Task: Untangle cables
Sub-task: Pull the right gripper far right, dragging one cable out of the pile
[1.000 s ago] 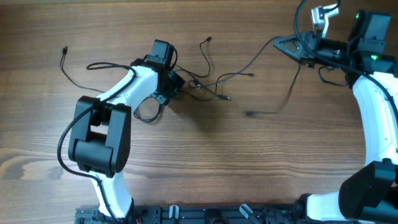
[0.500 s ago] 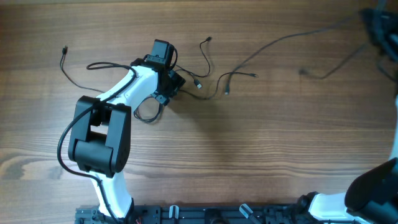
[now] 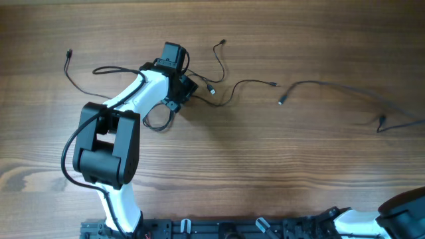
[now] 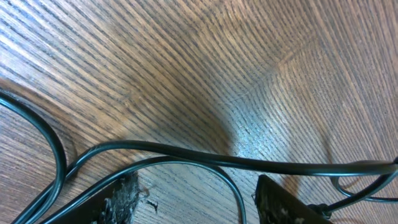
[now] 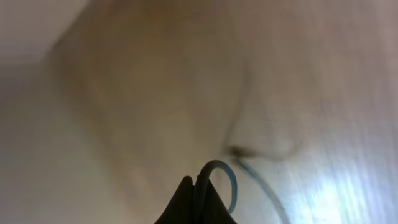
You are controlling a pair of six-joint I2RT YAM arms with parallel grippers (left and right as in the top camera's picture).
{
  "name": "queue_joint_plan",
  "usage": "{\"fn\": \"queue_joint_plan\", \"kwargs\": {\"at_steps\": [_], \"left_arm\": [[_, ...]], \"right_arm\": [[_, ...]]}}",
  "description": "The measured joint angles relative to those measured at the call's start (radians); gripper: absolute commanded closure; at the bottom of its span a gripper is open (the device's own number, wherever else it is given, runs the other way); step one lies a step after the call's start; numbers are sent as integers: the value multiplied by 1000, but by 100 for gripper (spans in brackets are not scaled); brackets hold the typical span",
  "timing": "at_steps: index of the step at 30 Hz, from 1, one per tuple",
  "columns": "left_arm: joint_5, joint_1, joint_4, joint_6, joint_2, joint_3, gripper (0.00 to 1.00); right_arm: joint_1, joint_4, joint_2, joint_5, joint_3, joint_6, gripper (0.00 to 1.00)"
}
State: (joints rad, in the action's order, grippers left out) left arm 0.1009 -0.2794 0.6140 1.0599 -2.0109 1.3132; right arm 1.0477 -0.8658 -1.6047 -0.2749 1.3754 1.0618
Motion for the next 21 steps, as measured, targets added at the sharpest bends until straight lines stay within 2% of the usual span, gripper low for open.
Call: {"fn": "queue_joint_plan", "kwargs": {"at_steps": [4, 8, 9, 12, 16, 18, 21], "left_arm": [[0, 0, 0, 0, 0, 0, 36], [-1, 0, 0, 0, 0, 0, 36], [-3, 0, -1, 0, 0, 0, 36], [-3, 0, -2, 0, 0, 0, 36], [-3, 0, -2, 0, 0, 0, 36], [-3, 0, -3, 0, 0, 0, 35], [-3, 0, -4, 0, 0, 0, 33]], "right_arm": [[3, 10, 0, 34, -1, 64, 96], [-83, 476, -11, -340, -9, -124, 95], [-129, 540, -11, -459, 7, -159, 95], [-203, 561, -12, -621, 78, -205, 96], [-249, 629, -13, -684, 244, -208, 96], [-286, 738, -13, -681, 341, -204, 95], [-368, 850, -4, -546, 413, -168, 96]]}}
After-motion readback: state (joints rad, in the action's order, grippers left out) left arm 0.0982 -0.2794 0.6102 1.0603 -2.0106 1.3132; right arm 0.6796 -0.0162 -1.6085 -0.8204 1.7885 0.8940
